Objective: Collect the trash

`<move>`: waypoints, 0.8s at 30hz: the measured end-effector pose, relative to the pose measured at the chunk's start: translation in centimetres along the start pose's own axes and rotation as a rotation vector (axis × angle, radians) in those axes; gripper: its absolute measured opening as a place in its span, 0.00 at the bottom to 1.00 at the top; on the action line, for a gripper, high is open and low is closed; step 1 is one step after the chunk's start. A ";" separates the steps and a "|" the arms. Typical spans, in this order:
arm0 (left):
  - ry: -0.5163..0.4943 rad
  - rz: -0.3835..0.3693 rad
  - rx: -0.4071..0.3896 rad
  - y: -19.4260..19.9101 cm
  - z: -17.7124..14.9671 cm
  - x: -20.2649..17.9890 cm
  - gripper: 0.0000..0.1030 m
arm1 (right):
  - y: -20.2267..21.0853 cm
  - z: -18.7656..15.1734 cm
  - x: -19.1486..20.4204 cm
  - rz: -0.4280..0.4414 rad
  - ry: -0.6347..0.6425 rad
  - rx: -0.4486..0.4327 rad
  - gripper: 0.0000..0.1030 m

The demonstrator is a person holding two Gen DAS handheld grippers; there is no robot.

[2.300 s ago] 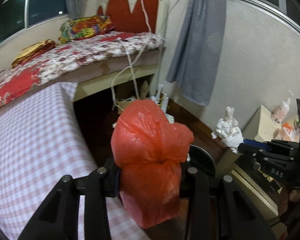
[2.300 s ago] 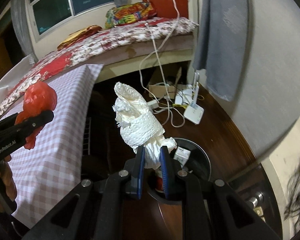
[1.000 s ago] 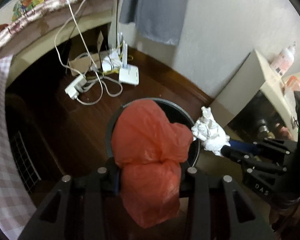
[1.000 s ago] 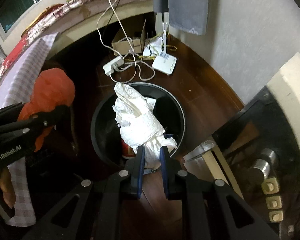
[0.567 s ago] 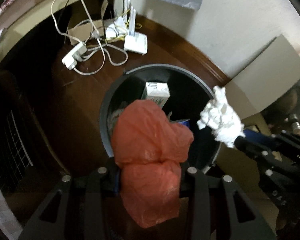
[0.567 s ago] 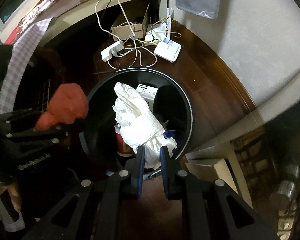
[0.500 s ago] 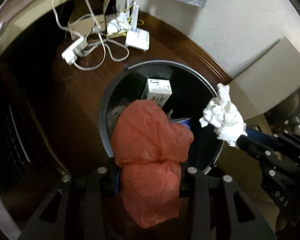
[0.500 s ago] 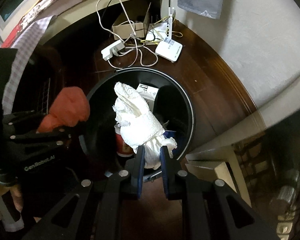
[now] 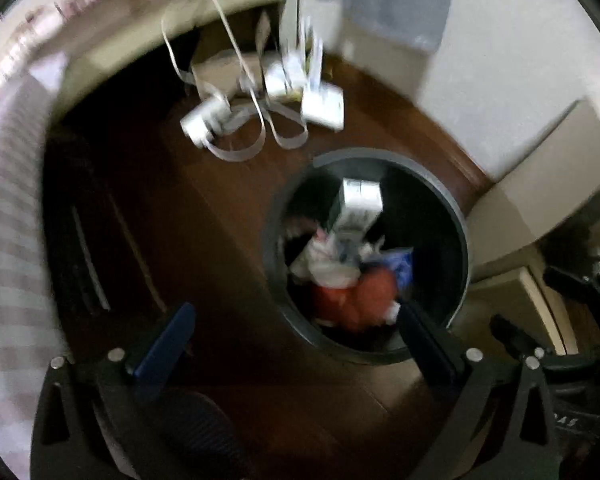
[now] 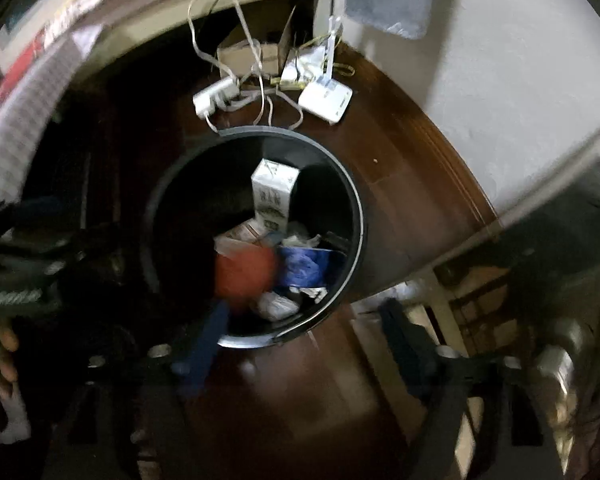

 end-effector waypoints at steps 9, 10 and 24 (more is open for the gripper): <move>-0.005 0.014 -0.136 6.5 1.1 2.6 1.00 | 6.1 2.3 1.2 -0.012 -0.085 -0.110 1.00; 0.003 0.012 -0.149 7.1 1.2 2.9 1.00 | 6.6 2.5 1.4 -0.013 -0.084 -0.124 1.00; 0.094 0.083 -0.340 17.1 -1.7 9.8 1.00 | 16.9 3.1 10.1 0.047 -0.029 -0.316 1.00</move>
Point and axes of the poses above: each gripper's, at about its wrist camera, not at the fingertips, and y roughly against the way its jaws point, x to its left, z to its top, the point moved 6 cm from there along -y, roughly the way its jaws point, and after that the axes turned 8 degrees about -x, right-handed, at the moved point
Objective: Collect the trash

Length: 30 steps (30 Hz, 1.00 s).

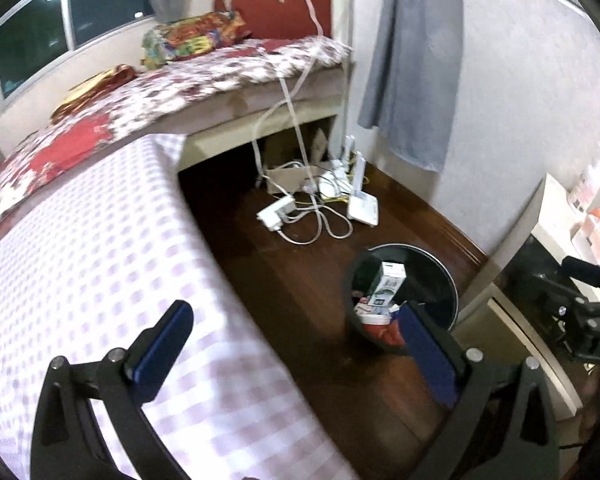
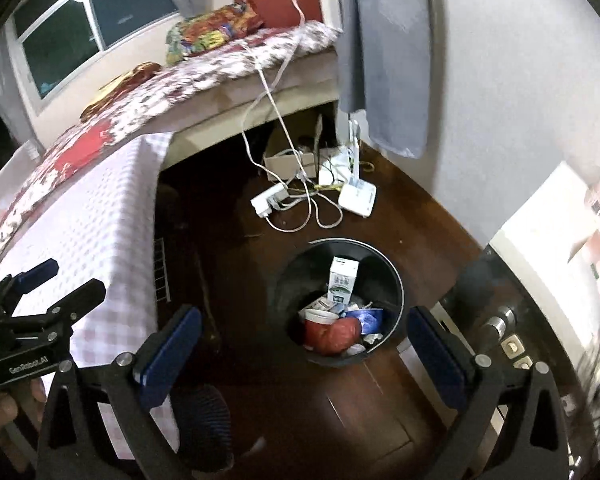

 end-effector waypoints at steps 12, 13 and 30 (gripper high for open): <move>0.080 0.067 -0.098 6.3 -0.7 4.5 1.00 | 5.3 1.8 7.7 -0.013 0.125 -0.129 1.00; 0.082 0.073 -0.107 6.8 -0.7 4.6 1.00 | 5.8 2.0 8.3 -0.009 0.133 -0.141 1.00; 0.096 0.117 -0.230 11.9 0.3 5.1 1.00 | 10.2 3.0 9.6 -0.002 0.167 -0.246 1.00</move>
Point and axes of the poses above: each gripper's, at about its wrist camera, not at the fingertips, and y roughly against the way its jaws point, x to its left, z to its top, the point moved 6 cm from there along -y, roughly the way its jaws point, and after that the axes turned 8 degrees about -x, right-handed, at the moved point
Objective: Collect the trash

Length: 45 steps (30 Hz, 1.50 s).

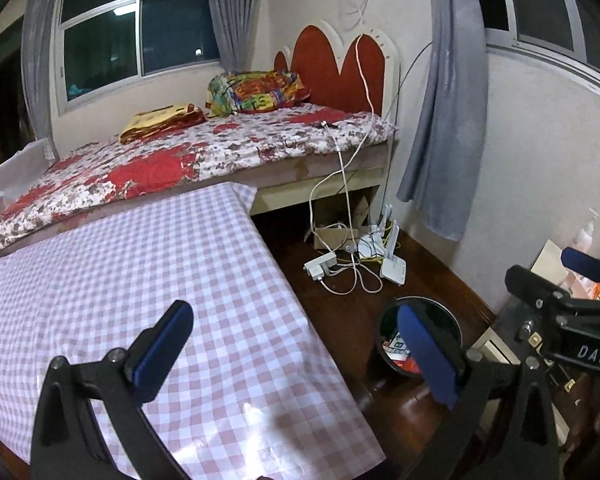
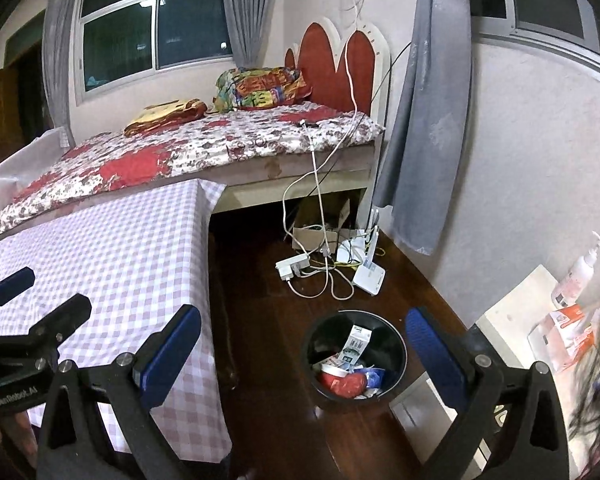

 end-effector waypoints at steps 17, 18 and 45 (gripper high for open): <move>0.009 -0.014 0.008 -0.1 -0.1 -0.3 1.00 | 0.0 -0.1 0.1 -0.004 0.014 0.004 1.00; 0.008 -0.016 0.008 -0.2 -0.1 -0.4 1.00 | 0.0 -0.1 0.1 -0.007 0.016 0.005 1.00; -0.006 -0.032 0.020 -0.1 -0.3 -1.1 1.00 | 0.0 -0.5 -0.2 -0.027 0.017 0.015 1.00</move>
Point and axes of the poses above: each gripper's, at about its wrist camera, not at the fingertips, and y roughly against the way its jaws point, x to its left, z to its top, the point moved 6 cm from there along -y, roughly the way its jaws point, and after that the axes turned 8 degrees about -x, right-handed, at the moved point
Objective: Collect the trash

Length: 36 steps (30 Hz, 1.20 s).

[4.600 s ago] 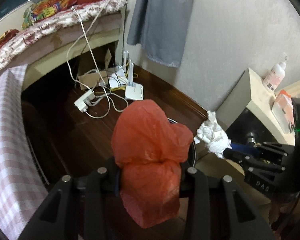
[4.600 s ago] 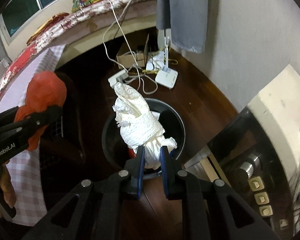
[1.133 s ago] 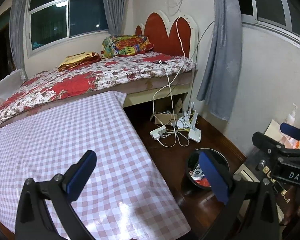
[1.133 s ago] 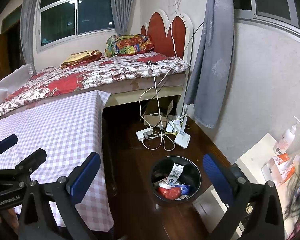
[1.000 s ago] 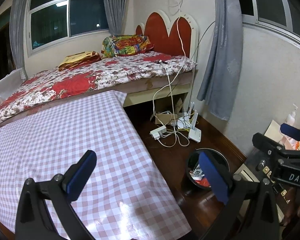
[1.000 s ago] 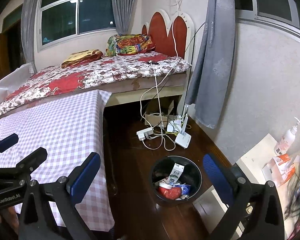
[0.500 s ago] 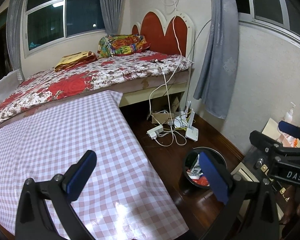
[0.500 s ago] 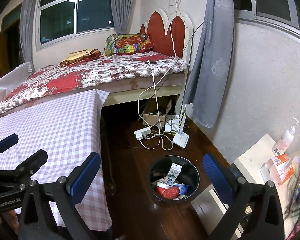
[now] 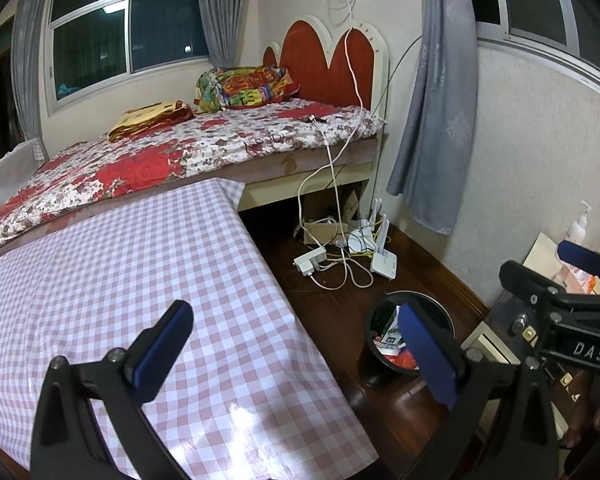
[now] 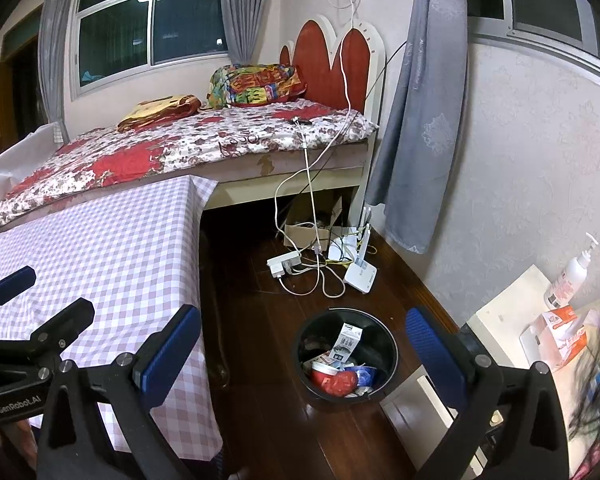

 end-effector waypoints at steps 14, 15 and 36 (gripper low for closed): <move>0.000 -0.003 0.006 -0.1 -0.2 -0.4 1.00 | -0.2 -0.3 -0.1 -0.003 0.004 0.006 1.00; 0.000 -0.004 0.005 -0.1 -0.2 -0.4 1.00 | -0.1 -0.4 -0.2 -0.002 0.005 0.006 1.00; 0.000 -0.002 0.006 -0.1 -0.6 -0.1 1.00 | -0.1 -0.4 -0.3 -0.005 0.002 0.010 1.00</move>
Point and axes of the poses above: each gripper's, at about its wrist camera, not at the fingertips, and y roughly against the way its jaws point, x to its left, z to its top, the point moved 6 cm from there along -y, roughly the way its jaws point, and after that the axes turned 8 degrees about -x, right-handed, at the moved point
